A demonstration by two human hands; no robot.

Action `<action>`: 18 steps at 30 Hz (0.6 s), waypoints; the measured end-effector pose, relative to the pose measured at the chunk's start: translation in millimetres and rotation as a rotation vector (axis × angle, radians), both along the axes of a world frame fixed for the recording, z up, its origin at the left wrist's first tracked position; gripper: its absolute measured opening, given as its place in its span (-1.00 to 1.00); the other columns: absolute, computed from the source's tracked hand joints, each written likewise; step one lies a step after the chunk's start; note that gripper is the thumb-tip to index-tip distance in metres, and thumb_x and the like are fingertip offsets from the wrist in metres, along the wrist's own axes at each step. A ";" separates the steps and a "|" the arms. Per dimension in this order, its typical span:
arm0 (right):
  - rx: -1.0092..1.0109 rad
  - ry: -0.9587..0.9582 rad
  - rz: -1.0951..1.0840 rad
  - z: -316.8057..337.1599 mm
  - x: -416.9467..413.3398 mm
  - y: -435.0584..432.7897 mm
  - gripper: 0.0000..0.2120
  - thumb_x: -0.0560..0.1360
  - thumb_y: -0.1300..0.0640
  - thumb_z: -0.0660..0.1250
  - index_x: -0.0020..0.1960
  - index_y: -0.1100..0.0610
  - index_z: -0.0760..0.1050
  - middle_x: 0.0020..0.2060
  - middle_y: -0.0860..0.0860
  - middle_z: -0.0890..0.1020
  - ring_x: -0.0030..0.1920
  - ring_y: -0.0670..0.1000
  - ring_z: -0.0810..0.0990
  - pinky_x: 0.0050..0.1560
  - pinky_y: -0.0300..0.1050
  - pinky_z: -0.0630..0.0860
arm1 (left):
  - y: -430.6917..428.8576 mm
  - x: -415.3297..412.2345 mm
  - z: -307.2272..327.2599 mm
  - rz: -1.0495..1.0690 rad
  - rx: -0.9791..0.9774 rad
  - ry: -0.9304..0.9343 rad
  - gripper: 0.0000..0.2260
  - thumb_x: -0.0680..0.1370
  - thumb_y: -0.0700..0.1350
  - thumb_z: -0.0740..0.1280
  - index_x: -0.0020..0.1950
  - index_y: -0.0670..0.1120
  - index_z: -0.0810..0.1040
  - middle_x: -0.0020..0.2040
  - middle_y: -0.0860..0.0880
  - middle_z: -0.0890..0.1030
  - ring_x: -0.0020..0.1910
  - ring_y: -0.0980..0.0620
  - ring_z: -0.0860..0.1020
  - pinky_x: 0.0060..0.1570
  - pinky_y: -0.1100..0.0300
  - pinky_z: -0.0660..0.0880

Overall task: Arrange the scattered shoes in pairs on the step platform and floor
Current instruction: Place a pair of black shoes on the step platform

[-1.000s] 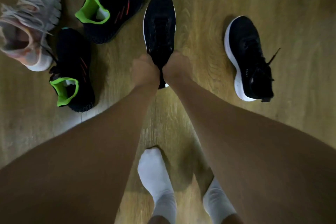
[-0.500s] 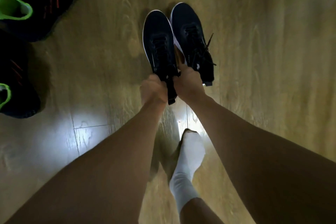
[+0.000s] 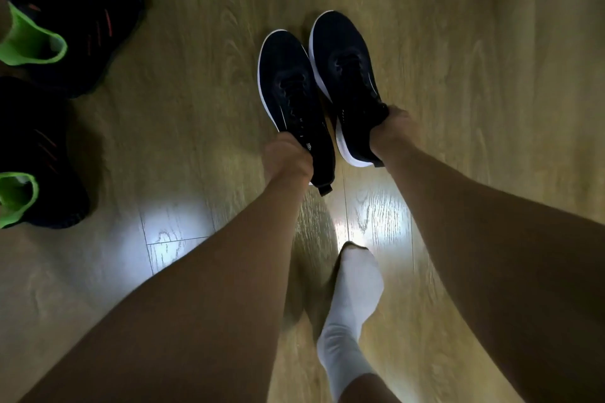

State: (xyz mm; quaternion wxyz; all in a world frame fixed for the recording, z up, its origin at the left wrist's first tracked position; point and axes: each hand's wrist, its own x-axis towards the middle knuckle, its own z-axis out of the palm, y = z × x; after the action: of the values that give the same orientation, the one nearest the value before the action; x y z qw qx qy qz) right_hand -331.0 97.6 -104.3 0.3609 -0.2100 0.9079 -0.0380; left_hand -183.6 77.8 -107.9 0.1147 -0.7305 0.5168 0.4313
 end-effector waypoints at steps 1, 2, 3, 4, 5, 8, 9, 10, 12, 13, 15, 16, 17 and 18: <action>0.006 0.039 0.022 -2.1 3.0 2.2 -0.74 0.54 0.24 0.16 0.19 0.13 0.46 -0.04 0.08 0.58 -0.20 0.04 0.53 -0.31 -0.17 0.51 | 0.0 -1.8 0.7 -0.008 0.011 -0.017 -0.80 0.57 -0.21 0.26 0.17 -0.22 0.48 0.08 -0.18 0.60 0.02 -0.11 0.60 -0.19 0.18 0.47; 0.016 0.084 0.064 -1.9 7.5 5.5 -0.76 0.54 0.25 0.17 0.17 0.15 0.47 -0.14 0.04 0.55 -0.29 -0.02 0.45 -0.43 -0.27 0.36 | -0.3 -3.5 3.2 -0.024 0.020 -0.042 -0.80 0.57 -0.21 0.25 0.18 -0.22 0.47 0.09 -0.19 0.60 0.03 -0.12 0.60 -0.17 0.18 0.48; 0.023 0.113 0.102 1.0 12.2 9.7 -0.77 0.53 0.26 0.18 0.16 0.16 0.47 -0.23 0.00 0.49 -0.36 -0.06 0.37 -0.48 -0.31 0.24 | -0.8 -4.5 7.8 -0.047 0.026 -0.071 -0.79 0.58 -0.21 0.24 0.19 -0.23 0.46 0.10 -0.19 0.59 0.05 -0.12 0.59 -0.17 0.19 0.46; 0.032 0.121 0.122 6.9 16.1 14.1 -0.78 0.53 0.26 0.19 0.16 0.18 0.46 -0.28 0.00 0.45 -0.38 -0.08 0.34 -0.48 -0.31 0.21 | -1.1 -4.6 14.1 -0.071 0.027 -0.098 -0.79 0.59 -0.21 0.22 0.20 -0.22 0.45 0.10 -0.19 0.59 0.06 -0.12 0.59 -0.18 0.19 0.44; 0.040 0.119 0.138 14.7 18.8 18.0 -0.77 0.53 0.26 0.19 0.17 0.19 0.45 -0.26 0.02 0.49 -0.35 -0.06 0.39 -0.43 -0.30 0.28 | -1.7 -4.0 21.8 -0.098 0.026 -0.116 -0.79 0.59 -0.20 0.21 0.20 -0.22 0.45 0.11 -0.19 0.59 0.07 -0.13 0.59 -0.18 0.19 0.42; 0.065 0.111 0.187 52.3 21.8 27.0 -0.74 0.52 0.23 0.18 0.20 0.22 0.43 -0.01 0.18 0.58 -0.05 0.14 0.57 -0.20 -0.12 0.44 | -4.6 0.3 56.4 -0.156 0.015 -0.111 -0.79 0.58 -0.20 0.20 0.18 -0.24 0.48 0.10 -0.21 0.59 0.07 -0.17 0.59 -0.12 0.12 0.47; 0.069 0.109 0.187 70.3 21.7 27.5 -0.73 0.52 0.23 0.18 0.21 0.23 0.42 0.03 0.19 0.58 0.00 0.17 0.58 -0.19 -0.10 0.44 | -6.4 0.4 72.7 -0.168 0.009 -0.103 -0.78 0.57 -0.20 0.21 0.17 -0.24 0.49 0.09 -0.21 0.59 0.06 -0.18 0.59 -0.09 0.10 0.50; 0.080 0.111 0.189 89.9 21.5 27.3 -0.72 0.53 0.23 0.19 0.22 0.24 0.40 0.05 0.20 0.57 0.03 0.18 0.57 -0.19 -0.10 0.41 | -7.5 -0.4 91.1 -0.180 0.000 -0.097 -0.78 0.56 -0.19 0.21 0.16 -0.24 0.50 0.08 -0.21 0.60 0.05 -0.19 0.59 -0.06 0.08 0.53; 0.107 0.119 0.195 138.7 19.3 24.3 -0.70 0.53 0.20 0.20 0.24 0.26 0.37 0.10 0.20 0.55 0.09 0.19 0.56 -0.17 -0.11 0.36 | -11.0 -6.9 137.5 -0.198 -0.026 -0.078 -0.74 0.54 -0.18 0.23 0.19 -0.23 0.50 0.10 -0.21 0.58 0.07 -0.20 0.59 0.04 0.03 0.55; 0.106 0.114 0.185 167.5 17.0 22.0 -0.68 0.53 0.20 0.20 0.26 0.27 0.35 0.12 0.21 0.54 0.12 0.20 0.55 -0.15 -0.10 0.37 | -13.1 -11.5 164.5 -0.212 -0.040 -0.067 -0.72 0.54 -0.16 0.24 0.22 -0.22 0.48 0.13 -0.22 0.57 0.10 -0.20 0.57 0.07 0.02 0.54; 0.080 0.098 0.143 231.3 7.6 17.7 -0.65 0.53 0.20 0.19 0.29 0.28 0.33 0.15 0.23 0.52 0.15 0.22 0.54 -0.11 -0.09 0.40 | -19.6 -22.6 224.7 -0.247 -0.062 -0.041 -0.71 0.55 -0.15 0.22 0.25 -0.21 0.47 0.17 -0.22 0.56 0.14 -0.21 0.56 0.08 0.05 0.51; 0.066 0.099 0.134 266.3 1.8 17.7 -0.65 0.53 0.20 0.19 0.30 0.28 0.33 0.16 0.23 0.52 0.15 0.22 0.54 -0.11 -0.10 0.39 | -22.7 -27.7 257.1 -0.264 -0.074 -0.029 -0.71 0.55 -0.15 0.21 0.24 -0.21 0.47 0.17 -0.22 0.56 0.15 -0.21 0.55 0.06 0.06 0.49; 0.056 0.103 0.136 302.6 -3.7 19.6 -0.64 0.53 0.21 0.19 0.30 0.27 0.33 0.16 0.23 0.52 0.15 0.22 0.54 -0.11 -0.10 0.38 | -24.4 -32.5 291.0 -0.284 -0.083 -0.013 -0.72 0.55 -0.16 0.20 0.22 -0.22 0.48 0.17 -0.22 0.56 0.15 -0.22 0.55 0.03 0.08 0.47; 0.044 0.109 0.134 339.0 -8.5 23.9 -0.65 0.53 0.21 0.19 0.29 0.27 0.34 0.16 0.23 0.52 0.15 0.23 0.54 -0.10 -0.10 0.39 | -24.2 -37.0 324.9 -0.310 -0.093 0.012 -0.73 0.55 -0.17 0.19 0.21 -0.22 0.49 0.17 -0.23 0.57 0.15 -0.23 0.54 0.00 0.09 0.45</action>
State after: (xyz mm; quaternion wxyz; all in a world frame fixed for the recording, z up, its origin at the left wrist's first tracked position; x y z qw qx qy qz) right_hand -339.5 121.5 234.7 0.3170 -0.2641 0.9107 0.0178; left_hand -220.6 53.6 217.0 0.1428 -0.6442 0.6433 0.3882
